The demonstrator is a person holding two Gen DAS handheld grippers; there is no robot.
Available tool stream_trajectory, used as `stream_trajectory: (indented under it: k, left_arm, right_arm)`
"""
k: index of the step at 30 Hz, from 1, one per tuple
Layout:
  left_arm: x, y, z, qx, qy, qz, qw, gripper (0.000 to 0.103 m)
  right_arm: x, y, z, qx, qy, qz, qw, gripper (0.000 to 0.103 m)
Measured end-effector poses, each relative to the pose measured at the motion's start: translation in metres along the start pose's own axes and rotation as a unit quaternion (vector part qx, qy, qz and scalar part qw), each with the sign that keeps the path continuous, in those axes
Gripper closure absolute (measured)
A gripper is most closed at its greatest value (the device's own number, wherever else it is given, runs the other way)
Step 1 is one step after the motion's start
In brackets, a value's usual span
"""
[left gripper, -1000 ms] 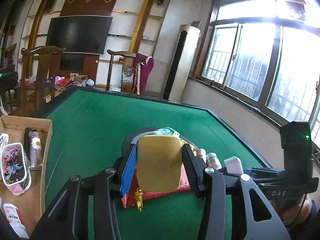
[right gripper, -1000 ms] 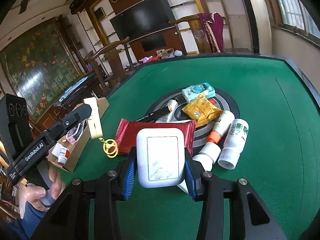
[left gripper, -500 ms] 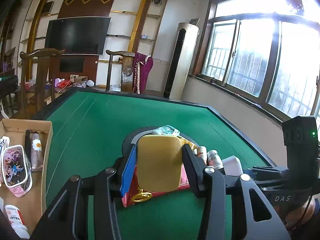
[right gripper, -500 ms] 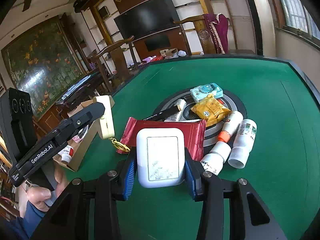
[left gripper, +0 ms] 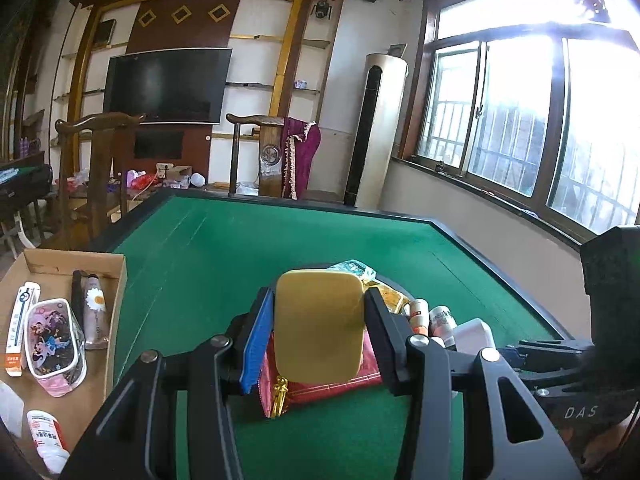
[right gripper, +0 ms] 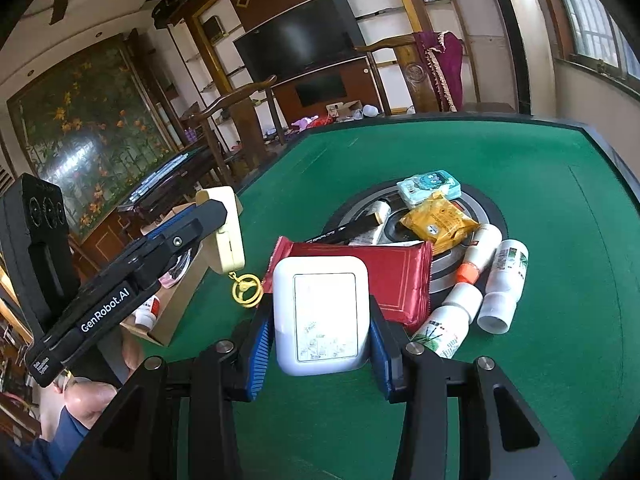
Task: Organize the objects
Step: 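Carry the yellow soap box and white square container toward the cardboard tray with both grippers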
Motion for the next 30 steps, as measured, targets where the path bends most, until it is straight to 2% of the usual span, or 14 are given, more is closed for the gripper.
stream_trajectory:
  k: [14, 25, 30]
  left_arm:
    - [0.013, 0.027, -0.011, 0.019, -0.002, 0.016, 0.9997, 0.058]
    - [0.031, 0.058, -0.034, 0.034, 0.008, 0.042, 0.9985, 0.058]
    - [0.042, 0.075, -0.048, 0.041, 0.018, 0.056, 0.9974, 0.058]
  right_arm:
    - [-0.005, -0.003, -0.016, 0.002, 0.003, -0.004, 1.000, 0.056]
    - [-0.004, -0.015, -0.042, 0.013, 0.013, -0.007, 1.000, 0.056]
    - [-0.002, -0.019, -0.066, 0.024, 0.032, -0.009, 0.999, 0.056]
Point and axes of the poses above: each gripper's, at about its wrist camera, not at the fingertips, and y roughly against the way its jaws point, z to its right, x to its top, the point moved 5 cm from there along -y, roughly the way its jaws point, and after that the axes turned 10 degrees about z, right-handed, at the moved point
